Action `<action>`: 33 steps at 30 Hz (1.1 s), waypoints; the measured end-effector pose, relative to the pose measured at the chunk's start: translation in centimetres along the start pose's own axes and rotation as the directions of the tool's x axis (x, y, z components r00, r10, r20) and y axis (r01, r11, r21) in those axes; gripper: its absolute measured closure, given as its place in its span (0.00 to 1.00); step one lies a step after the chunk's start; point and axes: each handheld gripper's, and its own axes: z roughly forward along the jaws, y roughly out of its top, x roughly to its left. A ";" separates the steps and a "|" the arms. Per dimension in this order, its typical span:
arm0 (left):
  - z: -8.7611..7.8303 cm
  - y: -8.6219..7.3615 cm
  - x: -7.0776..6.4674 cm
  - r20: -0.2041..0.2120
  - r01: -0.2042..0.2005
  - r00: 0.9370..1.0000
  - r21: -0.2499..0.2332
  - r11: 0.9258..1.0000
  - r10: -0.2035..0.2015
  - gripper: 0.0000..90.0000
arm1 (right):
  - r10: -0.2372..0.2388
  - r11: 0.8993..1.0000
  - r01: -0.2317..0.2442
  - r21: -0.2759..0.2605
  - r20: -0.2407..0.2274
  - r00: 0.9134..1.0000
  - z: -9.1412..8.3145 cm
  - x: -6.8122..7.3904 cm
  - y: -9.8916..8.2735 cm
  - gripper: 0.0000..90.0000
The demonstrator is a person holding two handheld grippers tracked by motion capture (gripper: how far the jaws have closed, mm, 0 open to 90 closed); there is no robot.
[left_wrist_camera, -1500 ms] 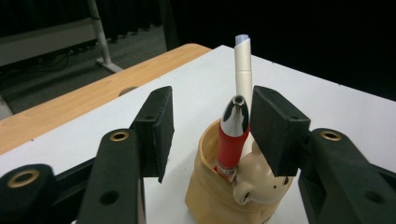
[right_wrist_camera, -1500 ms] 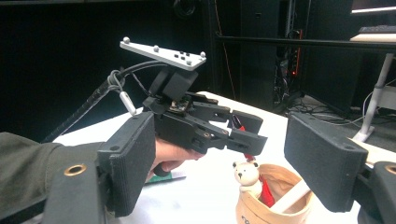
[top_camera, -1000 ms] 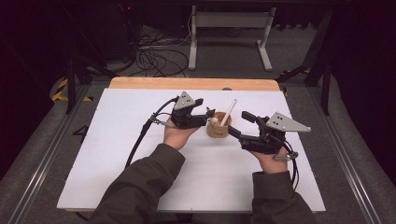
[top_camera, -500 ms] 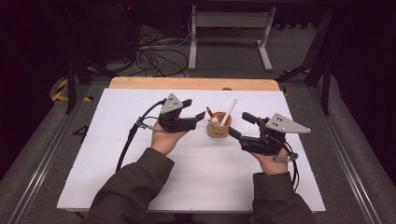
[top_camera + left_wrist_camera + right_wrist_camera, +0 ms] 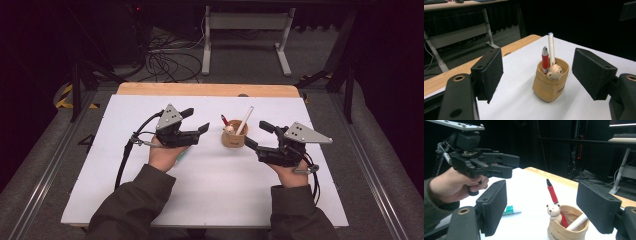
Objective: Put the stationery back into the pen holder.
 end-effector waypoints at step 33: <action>-0.9 -3.8 2.7 -0.120 0.089 0.991 0.234 0.968 -0.062 0.39 | -0.007 1.000 0.006 0.018 0.012 1.000 0.0 0.2 -0.1 0.28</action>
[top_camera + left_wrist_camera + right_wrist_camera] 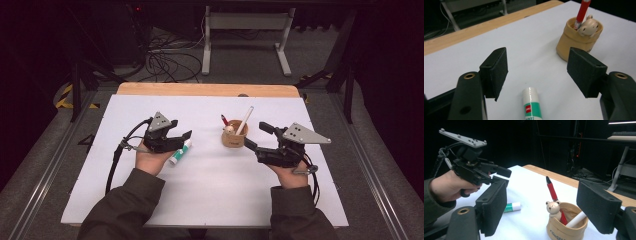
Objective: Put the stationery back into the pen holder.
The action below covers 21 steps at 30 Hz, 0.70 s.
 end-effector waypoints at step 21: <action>3.1 -1.4 1.0 -0.008 0.050 0.999 0.178 0.983 -0.050 0.49 | 0.000 1.000 0.000 0.006 -0.004 1.000 0.0 0.1 0.0 0.28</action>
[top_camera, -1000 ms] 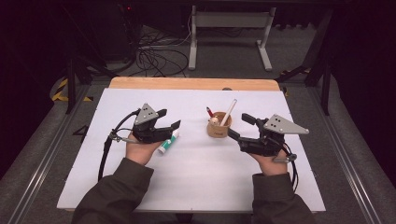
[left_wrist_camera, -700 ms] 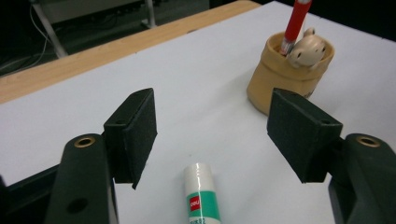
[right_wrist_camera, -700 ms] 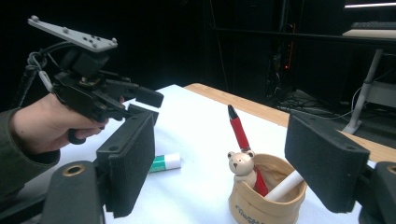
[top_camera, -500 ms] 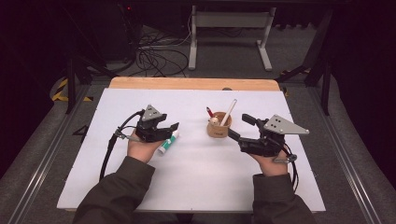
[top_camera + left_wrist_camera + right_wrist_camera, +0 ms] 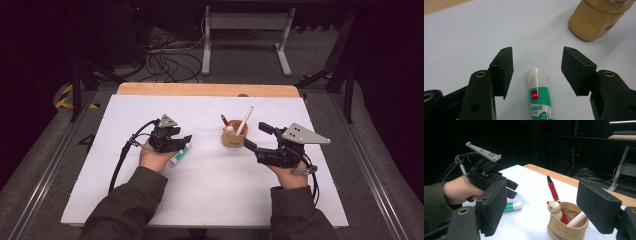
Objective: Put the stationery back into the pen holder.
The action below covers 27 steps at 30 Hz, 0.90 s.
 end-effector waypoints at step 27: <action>3.3 -1.2 0.5 0.002 0.005 1.000 0.154 0.988 -0.006 0.61 | -0.004 1.000 0.004 0.005 -0.001 1.000 0.1 0.0 0.0 0.28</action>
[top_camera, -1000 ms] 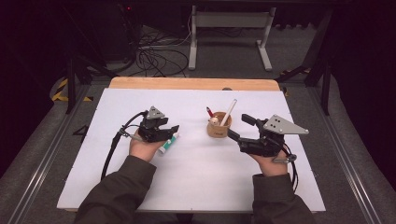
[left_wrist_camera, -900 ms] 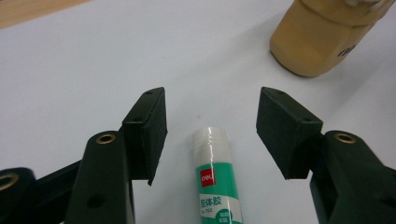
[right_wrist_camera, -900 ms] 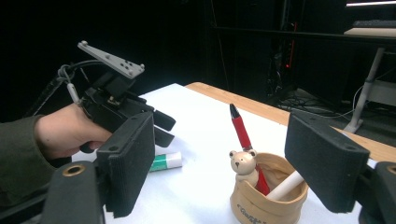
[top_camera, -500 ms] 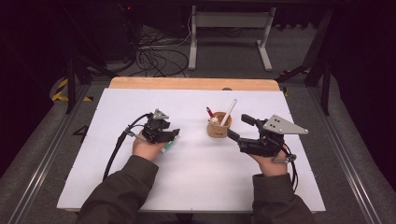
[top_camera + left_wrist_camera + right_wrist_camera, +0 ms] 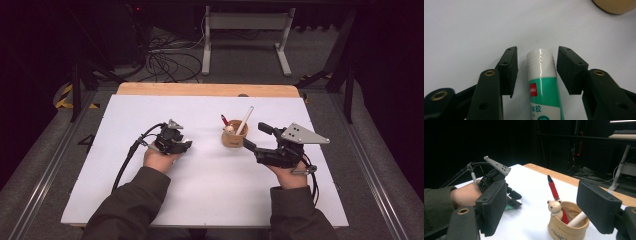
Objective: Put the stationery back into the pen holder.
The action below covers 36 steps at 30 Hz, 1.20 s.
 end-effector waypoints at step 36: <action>-4.1 1.2 -0.8 0.112 0.051 0.993 -0.278 0.959 -0.021 0.72 | 0.002 1.000 -0.002 0.016 -0.010 1.000 0.7 0.3 -0.3 0.28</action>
